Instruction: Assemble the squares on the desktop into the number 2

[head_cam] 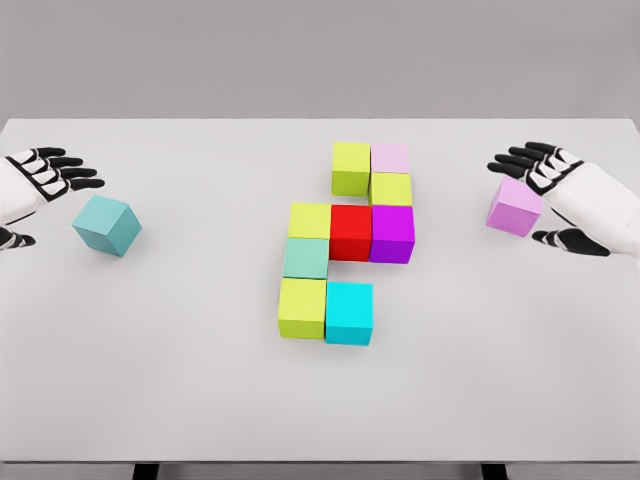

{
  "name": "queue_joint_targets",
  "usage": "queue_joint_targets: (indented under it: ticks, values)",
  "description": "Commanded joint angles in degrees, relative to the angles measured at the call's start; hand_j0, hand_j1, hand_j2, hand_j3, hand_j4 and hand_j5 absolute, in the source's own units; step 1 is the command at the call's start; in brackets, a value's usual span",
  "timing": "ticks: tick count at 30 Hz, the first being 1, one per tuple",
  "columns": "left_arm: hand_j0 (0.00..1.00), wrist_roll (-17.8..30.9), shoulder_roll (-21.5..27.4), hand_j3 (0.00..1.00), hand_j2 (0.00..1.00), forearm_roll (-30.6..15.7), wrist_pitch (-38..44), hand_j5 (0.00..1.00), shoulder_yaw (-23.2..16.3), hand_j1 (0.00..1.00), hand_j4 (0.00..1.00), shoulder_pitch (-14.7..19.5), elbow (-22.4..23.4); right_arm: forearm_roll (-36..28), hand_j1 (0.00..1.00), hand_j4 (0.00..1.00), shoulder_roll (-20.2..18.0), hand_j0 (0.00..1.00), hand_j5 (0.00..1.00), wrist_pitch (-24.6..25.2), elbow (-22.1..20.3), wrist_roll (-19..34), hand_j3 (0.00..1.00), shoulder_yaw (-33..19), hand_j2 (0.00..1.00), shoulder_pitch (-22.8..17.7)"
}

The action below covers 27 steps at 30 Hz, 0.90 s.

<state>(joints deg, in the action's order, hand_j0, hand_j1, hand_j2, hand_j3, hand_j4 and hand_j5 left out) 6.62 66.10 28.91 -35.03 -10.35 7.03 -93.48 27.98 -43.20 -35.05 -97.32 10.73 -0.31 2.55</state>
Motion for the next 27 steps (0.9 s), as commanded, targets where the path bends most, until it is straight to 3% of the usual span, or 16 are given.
queue_joint_targets:
  ticks: [1, 9, 13, 14, 16, 17, 21, 24, 27]
  values:
    - [1.0, -0.03, 0.08, 1.0, 1.0, -0.35, 0.03, 1.0, -0.03, 1.0, 1.0, 0.0, -0.03, -0.38, 1.0, 1.0, -0.13, 1.0, 1.0, 0.05, -0.06, 1.13, 1.0, 0.13, 1.0, 0.0]
    - [1.0, -0.03, 0.08, 1.0, 1.0, -0.26, 0.03, 1.0, -0.02, 1.0, 1.0, 0.0, 0.14, -1.61, 1.0, 1.0, 0.23, 1.0, 1.0, 0.05, 0.03, 0.52, 1.0, 0.22, 1.0, 0.18]
    - [1.0, -0.03, 0.08, 1.0, 1.0, -0.26, 0.03, 1.0, -0.11, 1.0, 1.0, 0.0, 0.23, -8.47, 1.0, 1.0, -0.74, 1.0, 1.0, 0.05, -0.23, 1.48, 1.0, -3.03, 1.0, 0.53]
    - [1.0, -0.03, 0.0, 1.0, 1.0, -0.26, 0.03, 1.0, -0.29, 1.0, 1.0, -0.09, 0.23, -8.29, 1.0, 1.0, -1.0, 1.0, 1.0, 0.05, -0.23, 4.19, 1.0, -3.12, 1.0, 1.31]
    - [1.0, -0.03, 0.08, 1.0, 1.0, -0.43, 0.03, 1.0, -0.99, 1.0, 1.0, -0.09, 0.23, -8.56, 1.0, 1.0, -0.92, 1.0, 1.0, 0.05, 0.03, 16.59, 1.0, -3.3, 1.0, 5.53]
    - [1.0, -0.03, 0.0, 1.0, 1.0, -0.52, 0.03, 1.0, -1.17, 1.0, 1.0, -0.09, 0.23, -8.29, 1.0, 1.0, -1.09, 1.0, 1.0, 0.05, 0.03, 18.88, 1.0, -3.03, 1.0, 6.5]
    - [1.0, -0.03, -1.14, 1.0, 1.0, -0.61, 0.03, 1.0, -2.66, 1.0, 1.0, 0.09, 0.67, -2.5, 1.0, 1.0, -3.03, 1.0, 1.0, 0.05, 0.91, 21.0, 1.0, -2.77, 1.0, 12.48]
    - [1.0, -0.03, -1.67, 1.0, 1.0, -0.61, 0.03, 1.0, -4.24, 1.0, 1.0, 0.44, 0.93, 3.92, 1.0, 1.0, -2.15, 1.0, 1.0, 0.05, 2.58, 24.27, 1.0, -2.42, 1.0, 16.87]
    - [1.0, -0.03, -2.46, 1.0, 1.0, -0.52, 0.03, 1.0, -5.21, 1.0, 1.0, 0.79, 1.9, 4.36, 1.0, 1.0, -1.88, 1.0, 1.0, 0.05, 3.8, 24.27, 1.0, 1.36, 1.0, 19.33]
